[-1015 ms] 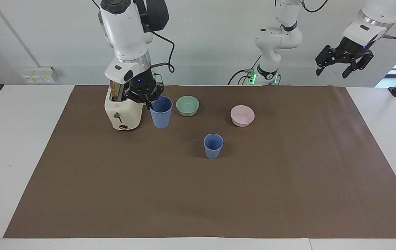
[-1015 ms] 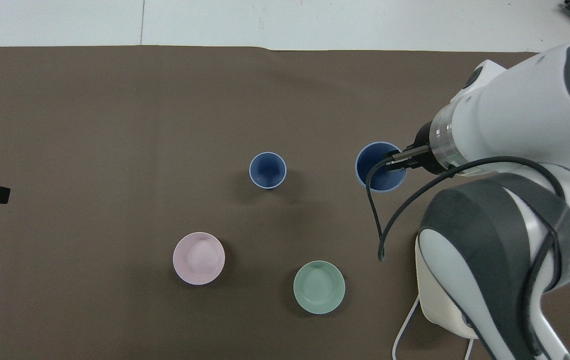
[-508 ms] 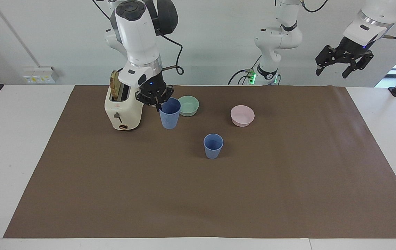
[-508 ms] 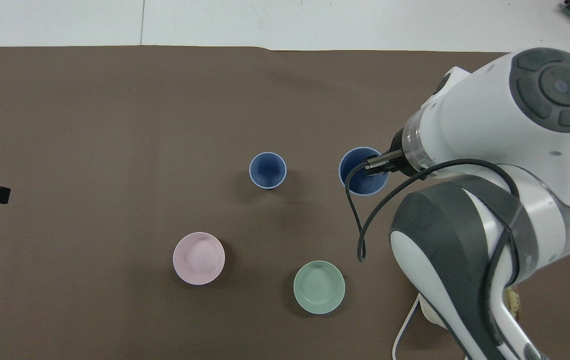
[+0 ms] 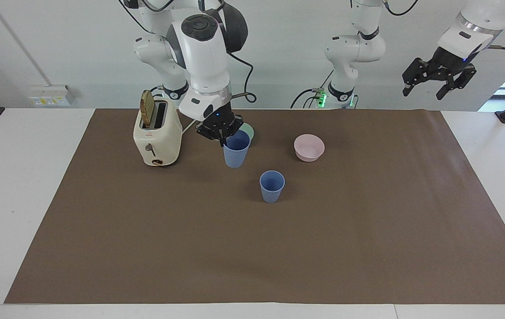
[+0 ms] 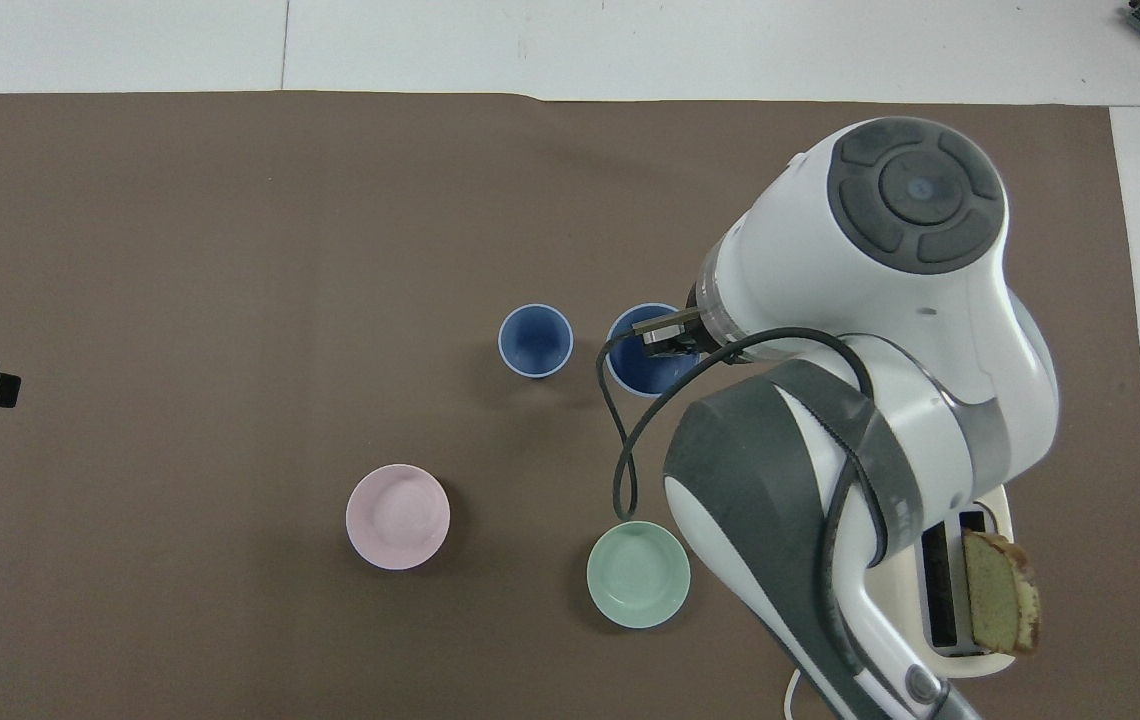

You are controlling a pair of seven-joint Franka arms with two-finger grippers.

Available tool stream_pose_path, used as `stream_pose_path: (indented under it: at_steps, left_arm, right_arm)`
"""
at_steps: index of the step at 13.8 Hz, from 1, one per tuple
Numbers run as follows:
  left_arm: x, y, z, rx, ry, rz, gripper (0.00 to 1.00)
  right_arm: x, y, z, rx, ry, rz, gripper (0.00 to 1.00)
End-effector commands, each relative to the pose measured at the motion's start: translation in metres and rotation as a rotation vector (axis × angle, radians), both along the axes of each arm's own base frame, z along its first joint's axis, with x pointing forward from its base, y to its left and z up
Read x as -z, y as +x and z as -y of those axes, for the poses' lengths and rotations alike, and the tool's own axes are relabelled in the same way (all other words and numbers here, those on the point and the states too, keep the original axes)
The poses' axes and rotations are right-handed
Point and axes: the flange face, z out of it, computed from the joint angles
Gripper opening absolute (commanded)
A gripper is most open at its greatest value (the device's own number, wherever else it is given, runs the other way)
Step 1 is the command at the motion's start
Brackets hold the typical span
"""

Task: Stack blue cups with both arms
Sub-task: 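Carry the far blue cup with the right gripper toward the other cup, then lower the held cup into the other blue cup with the right gripper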

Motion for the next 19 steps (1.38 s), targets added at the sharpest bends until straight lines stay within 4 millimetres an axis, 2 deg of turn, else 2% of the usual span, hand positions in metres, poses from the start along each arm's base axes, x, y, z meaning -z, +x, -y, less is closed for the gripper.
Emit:
stream_pose_path:
  at_steps: [1,5,8,12,15,17,19]
  left_arm:
    - [-0.001,-0.006,-0.003,0.004,0.008,-0.005,1.0]
    - [-0.001,-0.006,-0.003,0.004,0.008,-0.005,1.0]
    - [-0.001,-0.006,-0.003,0.004,0.008,-0.005,1.0]
    - [-0.001,-0.006,-0.003,0.004,0.008,-0.005,1.0]
    - [-0.001,-0.006,-0.003,0.004,0.008,-0.005,1.0]
    - [-0.001,-0.006,-0.003,0.004,0.008,-0.005,1.0]
    - [-0.001,-0.006,-0.003,0.004,0.008,-0.005,1.0]
  right_arm:
    - [0.004,0.011,-0.004,0.024,0.017,0.021,0.0]
    - [0.012,0.035,-0.024,0.046,0.102,0.044,0.0]
    - [0.027,0.031,-0.068,0.061,0.108,0.04,0.0]
    - [0.04,0.026,-0.091,0.073,0.116,0.037,0.0]
    - [0.044,0.032,-0.087,0.084,0.122,0.041,0.0]
    - [0.051,0.029,-0.092,0.074,0.116,0.038,0.0]
    - [0.056,0.036,-0.086,0.088,0.118,0.038,0.0]
